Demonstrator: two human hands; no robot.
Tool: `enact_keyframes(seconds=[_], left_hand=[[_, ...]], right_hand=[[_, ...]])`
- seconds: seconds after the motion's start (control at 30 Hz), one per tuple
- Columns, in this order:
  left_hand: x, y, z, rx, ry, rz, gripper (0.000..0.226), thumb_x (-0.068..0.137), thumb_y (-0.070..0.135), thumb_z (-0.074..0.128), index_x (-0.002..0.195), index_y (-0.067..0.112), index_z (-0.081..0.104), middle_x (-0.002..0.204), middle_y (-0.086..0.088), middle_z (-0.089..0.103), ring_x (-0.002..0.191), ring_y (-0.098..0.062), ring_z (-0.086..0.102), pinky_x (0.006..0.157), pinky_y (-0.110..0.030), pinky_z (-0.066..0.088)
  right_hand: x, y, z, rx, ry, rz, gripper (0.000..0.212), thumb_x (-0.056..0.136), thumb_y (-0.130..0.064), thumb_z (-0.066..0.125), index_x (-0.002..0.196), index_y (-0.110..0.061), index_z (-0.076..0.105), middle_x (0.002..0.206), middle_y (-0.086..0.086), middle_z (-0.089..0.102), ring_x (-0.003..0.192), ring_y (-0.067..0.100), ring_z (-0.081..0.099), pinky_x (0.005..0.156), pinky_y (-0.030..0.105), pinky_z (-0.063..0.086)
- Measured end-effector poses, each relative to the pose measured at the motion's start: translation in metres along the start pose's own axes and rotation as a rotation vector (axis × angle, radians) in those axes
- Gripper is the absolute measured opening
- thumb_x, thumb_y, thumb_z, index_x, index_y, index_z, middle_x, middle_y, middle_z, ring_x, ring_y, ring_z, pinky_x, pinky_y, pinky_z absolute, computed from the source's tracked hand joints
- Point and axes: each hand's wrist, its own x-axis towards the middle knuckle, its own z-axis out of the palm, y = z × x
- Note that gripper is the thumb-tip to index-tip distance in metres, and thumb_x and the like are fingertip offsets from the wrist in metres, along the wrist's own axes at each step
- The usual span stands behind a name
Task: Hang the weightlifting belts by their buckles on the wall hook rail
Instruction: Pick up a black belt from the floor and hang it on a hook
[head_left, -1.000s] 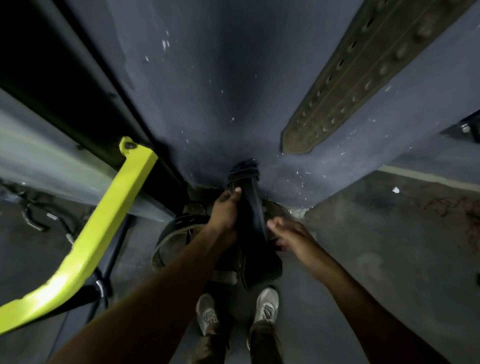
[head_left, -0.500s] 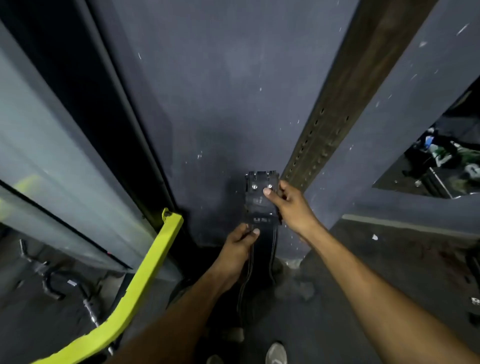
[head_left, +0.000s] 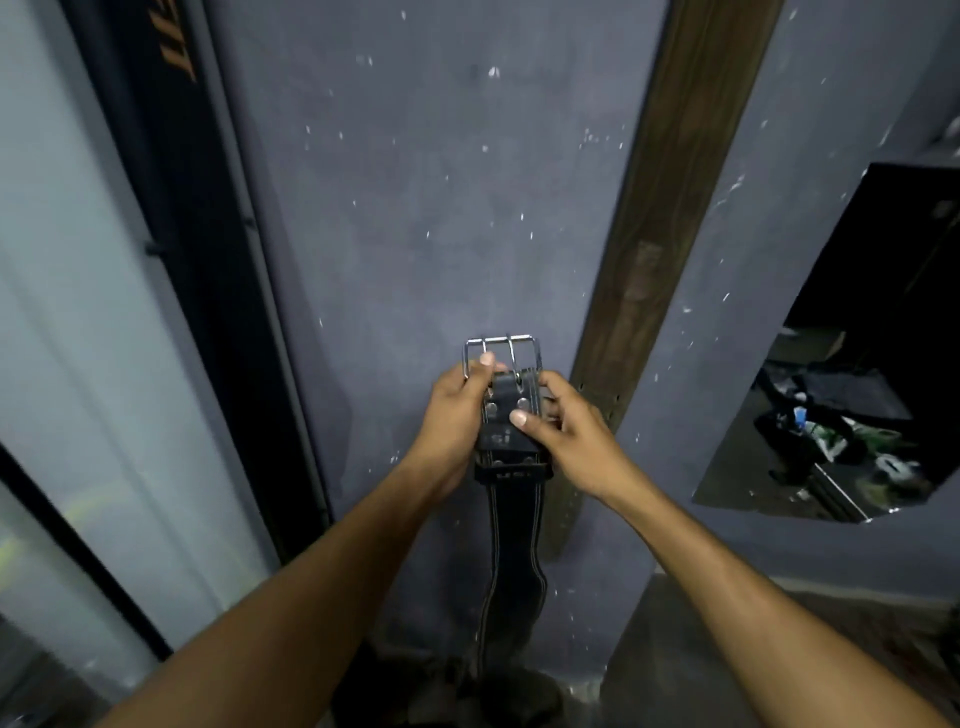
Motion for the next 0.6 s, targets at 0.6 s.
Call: enact_keyframes(seconds=[0.6], left_hand=[[0.019,0.081,0.050,0.115,-0.176,0.346,0.029,0.101,0.040,0.049,0.124,0.024,0.056,0.132,-0.011,0.065,0.130,-0.030,0.060,0.115,-0.049,0.045]], right_hand=[[0.044,-0.089,-0.015,0.006,0.642,-0.360,0.018,0.104,-0.043,0.057,0.117,-0.030,0.059,0.104,-0.023,0.073,0.095,-0.003,0.071,0.079,0.015,0.051]])
